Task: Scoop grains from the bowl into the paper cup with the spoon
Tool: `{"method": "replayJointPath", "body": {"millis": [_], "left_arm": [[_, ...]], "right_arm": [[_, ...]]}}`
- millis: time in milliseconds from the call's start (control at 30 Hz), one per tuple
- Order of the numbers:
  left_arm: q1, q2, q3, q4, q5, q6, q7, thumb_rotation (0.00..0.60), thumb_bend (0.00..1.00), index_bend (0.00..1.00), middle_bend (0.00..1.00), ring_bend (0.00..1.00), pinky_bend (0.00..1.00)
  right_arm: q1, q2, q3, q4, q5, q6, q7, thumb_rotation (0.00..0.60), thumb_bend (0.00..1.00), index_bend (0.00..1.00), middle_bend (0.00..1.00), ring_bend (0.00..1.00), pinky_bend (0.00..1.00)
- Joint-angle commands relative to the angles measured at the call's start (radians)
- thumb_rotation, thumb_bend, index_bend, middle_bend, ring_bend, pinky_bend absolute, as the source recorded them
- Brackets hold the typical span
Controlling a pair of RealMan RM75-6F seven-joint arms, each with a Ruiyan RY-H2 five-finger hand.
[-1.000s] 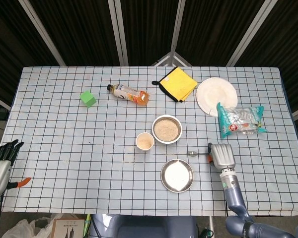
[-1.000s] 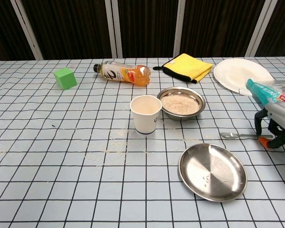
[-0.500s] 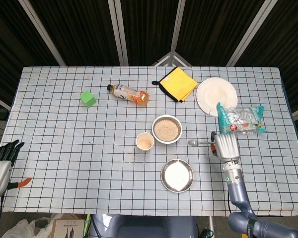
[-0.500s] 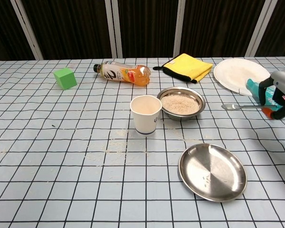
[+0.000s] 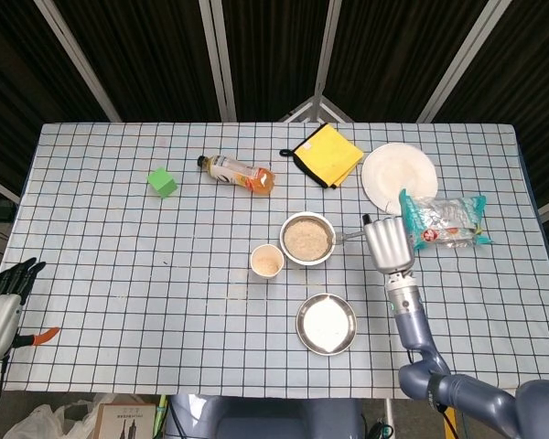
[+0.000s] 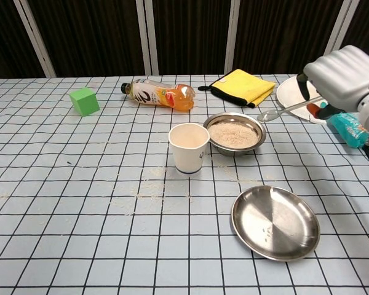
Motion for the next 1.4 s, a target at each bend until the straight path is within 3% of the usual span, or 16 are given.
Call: {"method": "replayJointPath", "body": {"millis": [33, 633, 1033, 1400], "left_arm": [[-0.002, 0.004, 0.002, -0.003, 0.003, -0.004, -0.006, 0.600, 0.00, 0.00, 0.00, 0.00, 0.00], [-0.011, 0.018, 0.009, -0.018, 0.014, -0.022, -0.036, 0.600, 0.00, 0.00, 0.00, 0.00, 0.00], [-0.014, 0.024, 0.012, -0.026, 0.011, -0.027, -0.036, 0.600, 0.00, 0.00, 0.00, 0.00, 0.00], [-0.017, 0.028, 0.016, -0.033, 0.015, -0.034, -0.043, 0.600, 0.00, 0.00, 0.00, 0.00, 0.00]], "right_arm": [[0.050, -0.062, -0.010, 0.099, -0.049, 0.005, -0.045, 0.600, 0.50, 0.61, 0.95, 1.00, 1.00], [0.131, -0.236, -0.099, 0.484, -0.195, 0.022, -0.150, 0.600, 0.50, 0.62, 0.95, 1.00, 1.00], [0.145, -0.278, -0.103, 0.573, -0.204, 0.006, -0.215, 0.600, 0.50, 0.63, 0.95, 1.00, 1.00], [0.145, -0.291, -0.126, 0.590, -0.220, -0.017, -0.238, 0.600, 0.50, 0.64, 0.95, 1.00, 1.00]]}}
